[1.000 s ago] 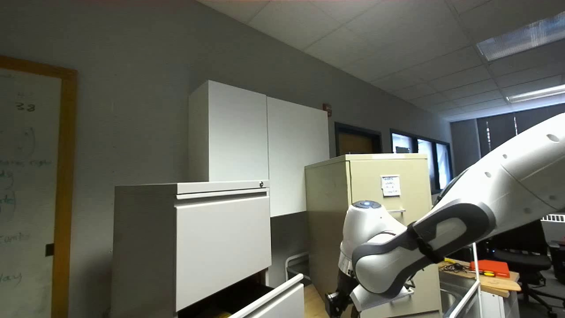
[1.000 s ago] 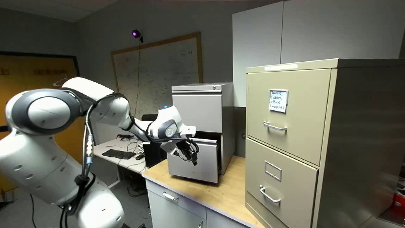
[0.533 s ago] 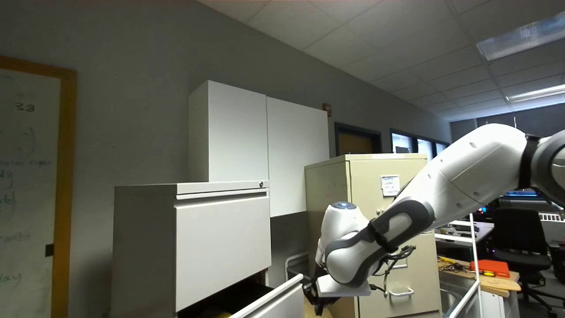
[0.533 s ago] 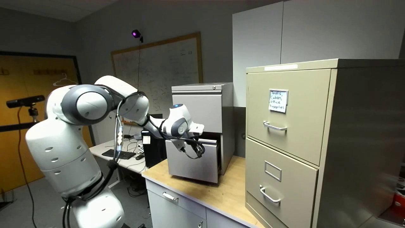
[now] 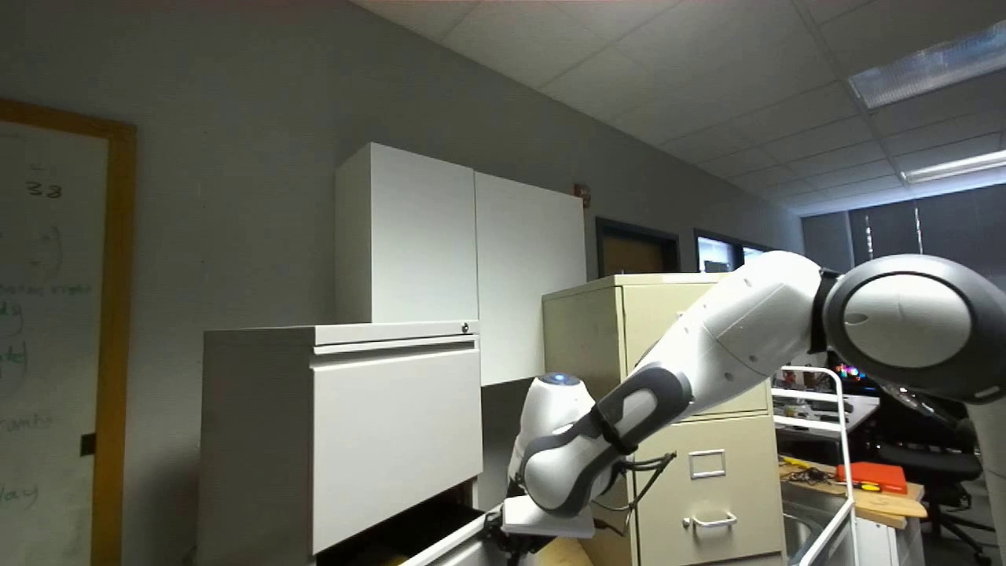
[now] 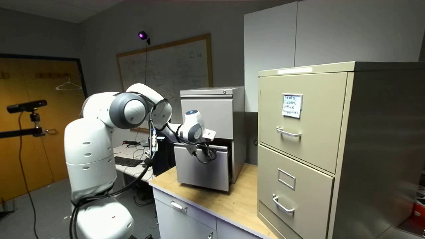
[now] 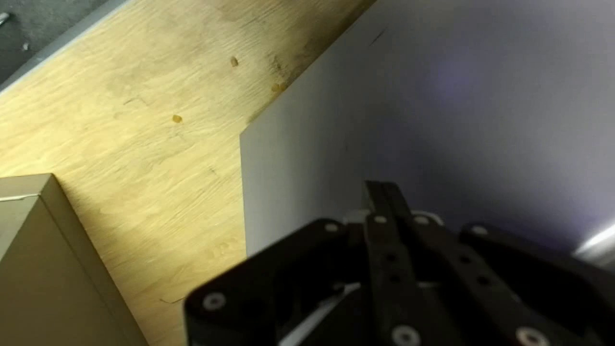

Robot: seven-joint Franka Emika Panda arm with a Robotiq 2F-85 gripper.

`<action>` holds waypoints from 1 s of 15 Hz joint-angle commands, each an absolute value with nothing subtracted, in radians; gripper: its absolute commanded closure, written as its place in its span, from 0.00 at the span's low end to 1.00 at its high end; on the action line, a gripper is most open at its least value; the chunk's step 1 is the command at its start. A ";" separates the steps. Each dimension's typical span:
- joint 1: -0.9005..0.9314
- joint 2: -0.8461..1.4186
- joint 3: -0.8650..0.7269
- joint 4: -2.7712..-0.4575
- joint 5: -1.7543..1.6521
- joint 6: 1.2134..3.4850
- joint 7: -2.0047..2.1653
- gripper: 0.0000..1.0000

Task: Close the bottom drawer of the file cabinet

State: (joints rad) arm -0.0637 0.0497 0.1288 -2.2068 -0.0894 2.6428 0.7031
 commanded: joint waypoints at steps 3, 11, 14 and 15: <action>0.027 0.233 0.077 -1.998 0.024 2.642 0.727 1.00; 0.102 0.340 0.056 -1.722 0.149 2.606 0.742 1.00; 0.137 0.388 0.042 -1.631 0.127 2.582 0.763 1.00; 0.150 0.407 0.036 -1.597 0.118 2.580 0.769 1.00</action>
State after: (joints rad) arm 0.1014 0.3270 0.0579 -1.7501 0.1353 2.6045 0.7192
